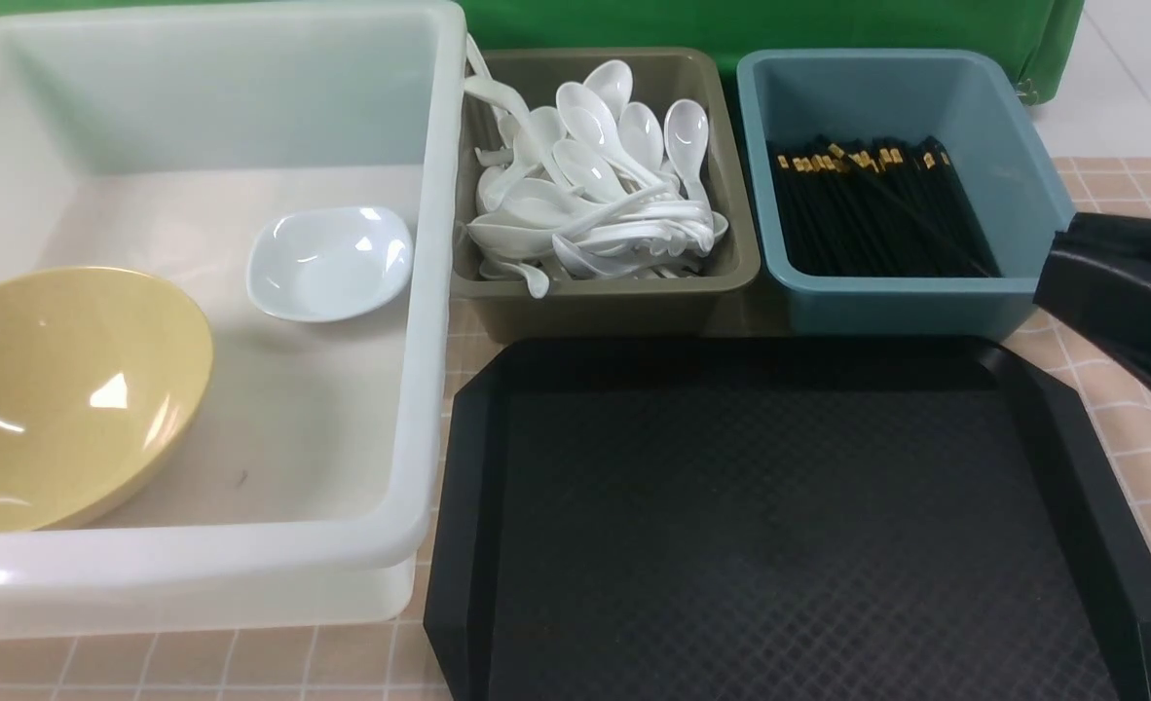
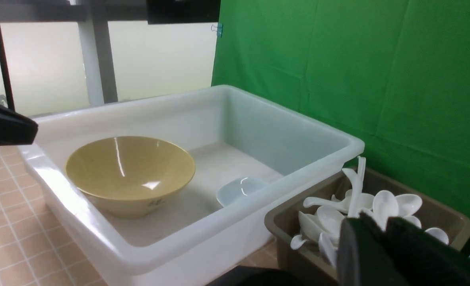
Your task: On brown table put chopsticks spoon bowls plates into blue grey white boxes.
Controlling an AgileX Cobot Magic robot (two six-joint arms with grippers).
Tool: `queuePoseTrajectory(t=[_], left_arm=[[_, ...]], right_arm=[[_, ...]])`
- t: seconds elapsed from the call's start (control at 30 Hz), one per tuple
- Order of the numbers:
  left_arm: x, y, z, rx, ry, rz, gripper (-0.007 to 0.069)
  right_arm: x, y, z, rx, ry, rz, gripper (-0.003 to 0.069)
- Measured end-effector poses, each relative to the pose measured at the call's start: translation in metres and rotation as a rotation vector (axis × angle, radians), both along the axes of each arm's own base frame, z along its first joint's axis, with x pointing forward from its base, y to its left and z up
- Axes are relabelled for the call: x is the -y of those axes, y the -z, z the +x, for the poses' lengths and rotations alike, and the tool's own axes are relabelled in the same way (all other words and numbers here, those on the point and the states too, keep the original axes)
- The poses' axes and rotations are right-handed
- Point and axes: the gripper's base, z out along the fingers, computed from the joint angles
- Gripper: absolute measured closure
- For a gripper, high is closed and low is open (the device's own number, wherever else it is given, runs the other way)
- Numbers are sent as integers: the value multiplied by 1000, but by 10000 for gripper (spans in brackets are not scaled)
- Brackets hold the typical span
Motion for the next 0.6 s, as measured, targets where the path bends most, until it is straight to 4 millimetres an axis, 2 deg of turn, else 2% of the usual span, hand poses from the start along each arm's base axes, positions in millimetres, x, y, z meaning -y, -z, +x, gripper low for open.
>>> queuePoseTrajectory(t=[0.13, 0.17, 0.3, 0.33, 0.4, 0.5, 0.6], left_arm=[[0, 0, 0, 0, 0, 0, 622], [0, 0, 0, 0, 0, 0, 622], [0, 0, 0, 0, 0, 0, 622], [0, 0, 0, 0, 0, 0, 622], [0, 0, 0, 0, 0, -1, 622], [0, 0, 0, -1, -2, -6, 622], [0, 0, 0, -1, -2, -6, 622]], right_arm=[[11, 15, -5, 43, 38, 63, 586], [20, 33, -7, 66, 82, 95, 619], [46, 81, -15, 79, 245, 125, 623], [47, 83, -15, 78, 245, 124, 623], [63, 114, -20, 61, 386, 106, 623], [79, 148, -27, 32, 573, 41, 623], [89, 173, -32, -19, 712, 1, 623]])
